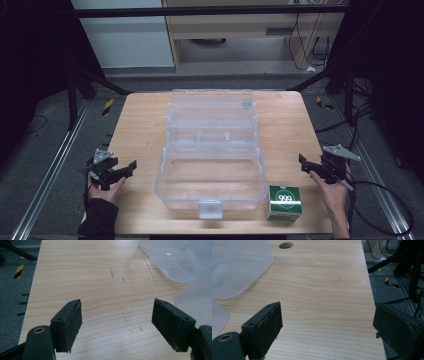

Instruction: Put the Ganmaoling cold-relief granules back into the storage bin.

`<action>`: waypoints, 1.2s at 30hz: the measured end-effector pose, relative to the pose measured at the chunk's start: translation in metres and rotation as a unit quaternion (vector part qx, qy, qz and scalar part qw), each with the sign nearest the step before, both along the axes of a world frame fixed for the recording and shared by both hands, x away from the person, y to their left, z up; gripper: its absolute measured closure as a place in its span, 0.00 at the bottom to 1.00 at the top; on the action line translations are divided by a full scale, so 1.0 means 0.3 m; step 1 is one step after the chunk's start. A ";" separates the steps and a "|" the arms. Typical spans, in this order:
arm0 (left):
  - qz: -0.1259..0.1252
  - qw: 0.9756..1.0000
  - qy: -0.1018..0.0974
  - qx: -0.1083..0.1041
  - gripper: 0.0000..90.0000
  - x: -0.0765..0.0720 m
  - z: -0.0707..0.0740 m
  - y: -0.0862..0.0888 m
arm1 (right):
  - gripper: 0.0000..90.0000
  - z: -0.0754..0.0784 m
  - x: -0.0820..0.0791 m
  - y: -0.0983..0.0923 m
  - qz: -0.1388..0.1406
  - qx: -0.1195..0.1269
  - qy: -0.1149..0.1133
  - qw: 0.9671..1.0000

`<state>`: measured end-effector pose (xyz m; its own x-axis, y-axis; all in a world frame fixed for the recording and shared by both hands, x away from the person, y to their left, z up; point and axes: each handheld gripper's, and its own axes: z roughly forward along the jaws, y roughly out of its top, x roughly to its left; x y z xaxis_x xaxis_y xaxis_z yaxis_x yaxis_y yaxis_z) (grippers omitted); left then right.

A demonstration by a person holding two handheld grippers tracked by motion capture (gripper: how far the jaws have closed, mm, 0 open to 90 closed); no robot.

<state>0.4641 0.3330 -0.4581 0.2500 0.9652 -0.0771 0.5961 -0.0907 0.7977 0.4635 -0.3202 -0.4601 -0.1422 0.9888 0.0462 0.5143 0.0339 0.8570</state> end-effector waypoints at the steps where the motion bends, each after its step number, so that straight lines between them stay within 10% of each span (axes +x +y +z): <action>1: -0.002 1.000 0.000 -0.001 0.26 -0.001 0.000 0.000 | 0.10 0.004 -0.004 -0.002 0.003 0.004 0.001 1.000; 21: -0.043 0.999 0.017 0.014 0.25 -0.008 0.001 -0.029 | 0.03 0.098 -0.036 0.041 0.089 -0.010 0.002 0.996; 36: -0.045 0.998 0.026 0.031 0.24 -0.003 -0.022 -0.045 | 0.06 0.237 -0.076 0.103 0.169 -0.061 0.000 0.984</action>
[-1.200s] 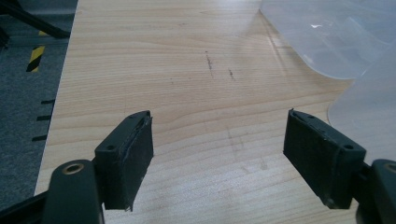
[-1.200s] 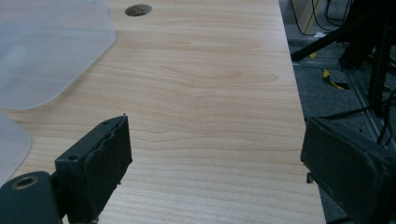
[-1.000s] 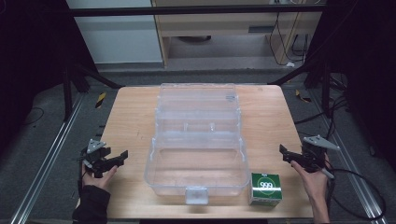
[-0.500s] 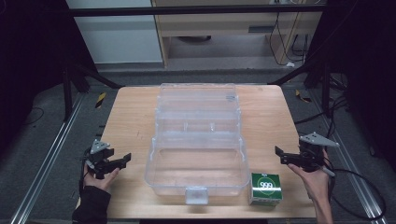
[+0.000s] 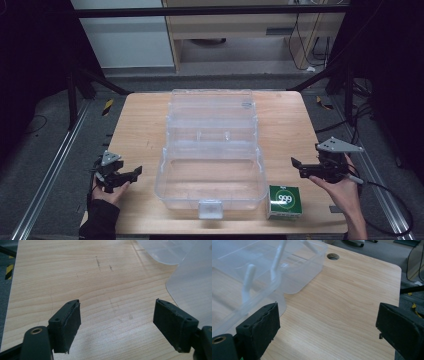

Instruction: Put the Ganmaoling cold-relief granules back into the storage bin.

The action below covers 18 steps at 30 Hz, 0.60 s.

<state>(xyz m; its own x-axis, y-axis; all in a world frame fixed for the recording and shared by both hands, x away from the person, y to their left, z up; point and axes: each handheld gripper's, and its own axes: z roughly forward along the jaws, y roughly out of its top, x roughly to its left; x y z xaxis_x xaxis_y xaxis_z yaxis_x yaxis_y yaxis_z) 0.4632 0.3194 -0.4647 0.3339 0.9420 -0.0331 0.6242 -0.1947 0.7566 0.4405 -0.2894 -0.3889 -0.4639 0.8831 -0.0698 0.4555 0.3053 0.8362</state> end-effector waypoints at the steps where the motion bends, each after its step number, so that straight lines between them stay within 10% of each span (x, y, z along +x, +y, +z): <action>1: 0.000 1.000 0.000 0.000 0.24 0.000 0.000 0.000 | 0.06 0.011 -0.004 0.007 0.004 -0.008 0.001 1.000; 18: -0.003 1.000 0.003 0.007 0.23 0.001 -0.012 -0.006 | 0.07 0.128 -0.056 0.090 0.068 -0.062 -0.023 0.996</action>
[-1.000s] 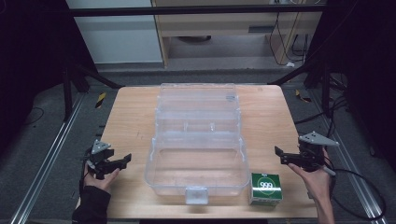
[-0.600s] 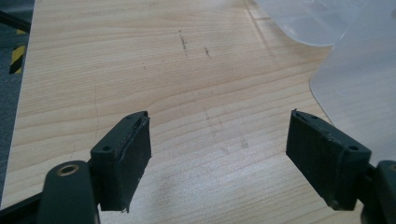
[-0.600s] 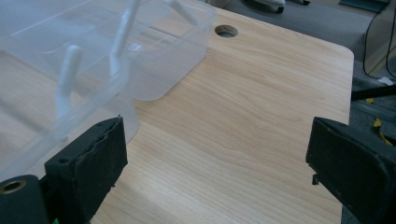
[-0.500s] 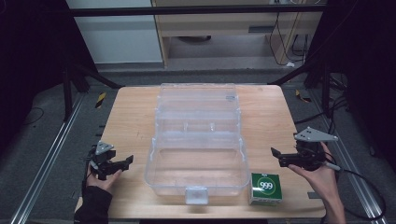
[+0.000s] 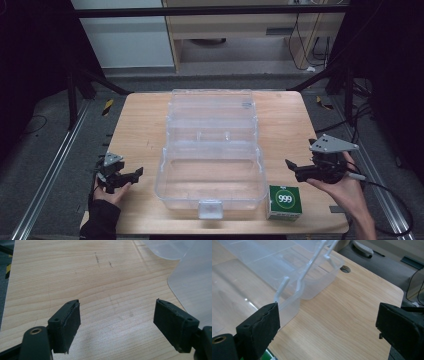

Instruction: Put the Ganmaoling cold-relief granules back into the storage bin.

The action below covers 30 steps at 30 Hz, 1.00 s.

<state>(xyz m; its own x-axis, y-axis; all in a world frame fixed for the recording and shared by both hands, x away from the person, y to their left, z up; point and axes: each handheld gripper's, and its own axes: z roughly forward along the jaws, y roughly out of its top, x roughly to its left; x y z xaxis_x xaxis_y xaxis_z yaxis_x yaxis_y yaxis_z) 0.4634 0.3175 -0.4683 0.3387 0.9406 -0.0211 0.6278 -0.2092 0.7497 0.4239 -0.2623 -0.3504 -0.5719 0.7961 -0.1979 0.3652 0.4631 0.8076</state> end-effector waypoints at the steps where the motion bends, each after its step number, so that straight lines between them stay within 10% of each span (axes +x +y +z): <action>1: 0.000 1.000 0.001 0.001 0.23 0.000 0.000 0.000 | 0.07 0.003 -0.002 0.004 0.003 -0.003 0.002 1.000; 30: -0.003 1.000 0.005 0.011 0.23 0.003 -0.007 -0.004 | 0.05 -0.016 -0.059 0.095 0.103 -0.087 0.071 0.988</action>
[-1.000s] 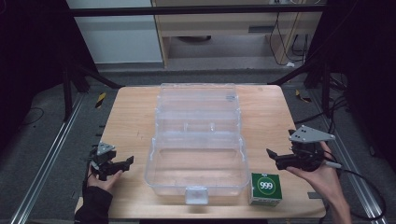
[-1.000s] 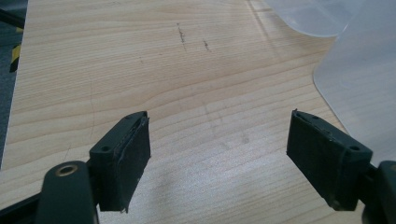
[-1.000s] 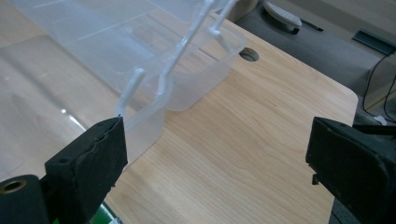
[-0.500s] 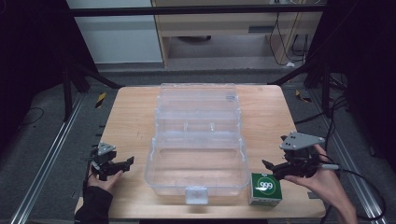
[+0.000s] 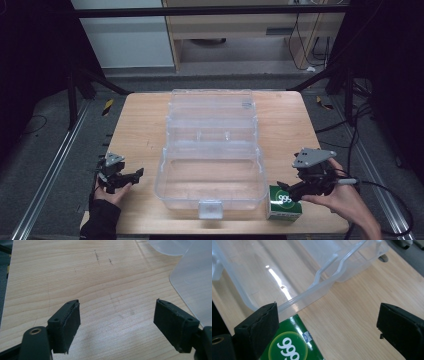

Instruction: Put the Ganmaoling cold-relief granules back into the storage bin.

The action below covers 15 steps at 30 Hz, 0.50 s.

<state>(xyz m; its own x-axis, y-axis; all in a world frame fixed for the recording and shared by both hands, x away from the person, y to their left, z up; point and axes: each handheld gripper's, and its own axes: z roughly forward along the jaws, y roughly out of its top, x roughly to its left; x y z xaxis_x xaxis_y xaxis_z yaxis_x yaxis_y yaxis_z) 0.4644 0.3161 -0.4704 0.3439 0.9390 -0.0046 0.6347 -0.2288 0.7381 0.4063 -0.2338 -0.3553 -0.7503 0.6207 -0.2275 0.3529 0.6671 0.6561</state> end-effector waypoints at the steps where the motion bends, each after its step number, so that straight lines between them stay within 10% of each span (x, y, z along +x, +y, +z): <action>1: -0.001 1.000 0.000 0.001 0.23 0.000 0.000 0.000 | 0.05 -0.004 0.000 0.002 0.003 -0.001 0.002 1.000; 15: -0.002 1.000 0.000 0.002 0.23 0.000 -0.001 -0.001 | 0.04 -0.040 -0.004 0.030 0.036 -0.034 0.038 0.998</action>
<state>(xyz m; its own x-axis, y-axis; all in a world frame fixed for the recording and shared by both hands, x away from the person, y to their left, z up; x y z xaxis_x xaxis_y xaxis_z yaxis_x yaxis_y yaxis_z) 0.4644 0.3158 -0.4707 0.3481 0.9374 -0.0006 0.6341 -0.2350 0.7366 0.4053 -0.2248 -0.3673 -0.8090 0.5498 -0.2080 0.3492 0.7341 0.5823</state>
